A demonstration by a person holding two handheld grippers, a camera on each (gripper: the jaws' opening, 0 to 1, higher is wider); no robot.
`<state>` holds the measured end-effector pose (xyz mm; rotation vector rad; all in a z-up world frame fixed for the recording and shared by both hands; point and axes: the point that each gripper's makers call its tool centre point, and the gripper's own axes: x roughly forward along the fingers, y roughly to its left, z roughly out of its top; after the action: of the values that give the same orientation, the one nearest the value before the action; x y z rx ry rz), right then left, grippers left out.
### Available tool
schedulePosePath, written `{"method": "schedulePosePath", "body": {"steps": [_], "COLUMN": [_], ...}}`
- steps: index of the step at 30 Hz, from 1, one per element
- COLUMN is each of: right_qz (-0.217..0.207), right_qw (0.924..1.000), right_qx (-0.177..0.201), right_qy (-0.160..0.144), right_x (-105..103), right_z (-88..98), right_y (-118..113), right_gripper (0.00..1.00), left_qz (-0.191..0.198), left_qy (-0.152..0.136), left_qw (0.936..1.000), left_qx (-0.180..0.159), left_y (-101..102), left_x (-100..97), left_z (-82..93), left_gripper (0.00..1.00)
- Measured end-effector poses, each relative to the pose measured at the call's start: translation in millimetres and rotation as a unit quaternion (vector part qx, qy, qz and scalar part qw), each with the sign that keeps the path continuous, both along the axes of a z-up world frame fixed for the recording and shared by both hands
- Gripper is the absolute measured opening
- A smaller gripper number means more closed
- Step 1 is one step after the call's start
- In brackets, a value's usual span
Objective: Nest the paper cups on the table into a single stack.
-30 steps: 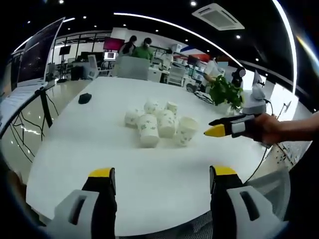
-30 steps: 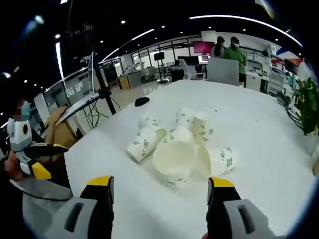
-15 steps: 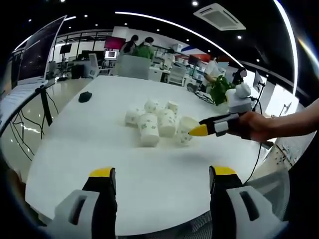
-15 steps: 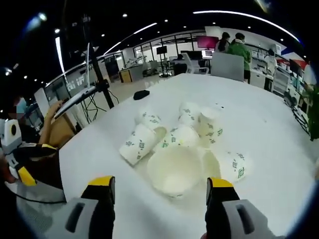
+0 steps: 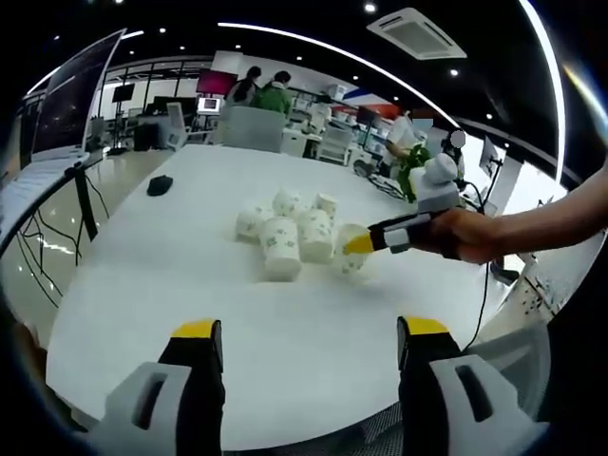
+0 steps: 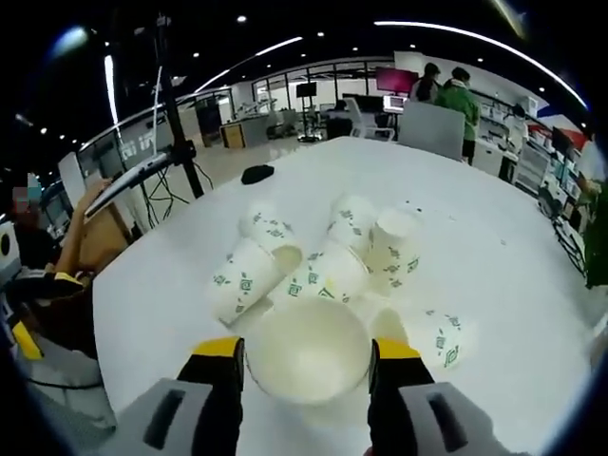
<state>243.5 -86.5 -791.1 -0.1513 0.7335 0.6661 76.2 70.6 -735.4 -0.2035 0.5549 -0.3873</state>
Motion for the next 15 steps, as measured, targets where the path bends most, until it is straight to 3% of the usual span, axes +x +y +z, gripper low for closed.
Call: {"method": "schedulePosePath", "body": {"steps": [11, 15], "right_qz": [0.012, 0.023], "right_qw": [0.9999, 0.9996], "right_qx": [0.004, 0.004], "right_qy": [-0.007, -0.014], "right_x": [-7.3, -21.5], "right_z": [7.2, 17.2], "right_y": [1.0, 5.0], "right_gripper": [0.48, 0.47], "left_qz": [-0.005, -0.01], "left_qy": [-0.002, -0.004], "left_qw": [1.0, 0.9999], "left_qx": [-0.003, 0.001], "left_y": [-2.2, -3.7], "left_x": [-0.4, 0.4], "left_z": [0.6, -0.3], "left_gripper": [0.74, 0.74]}}
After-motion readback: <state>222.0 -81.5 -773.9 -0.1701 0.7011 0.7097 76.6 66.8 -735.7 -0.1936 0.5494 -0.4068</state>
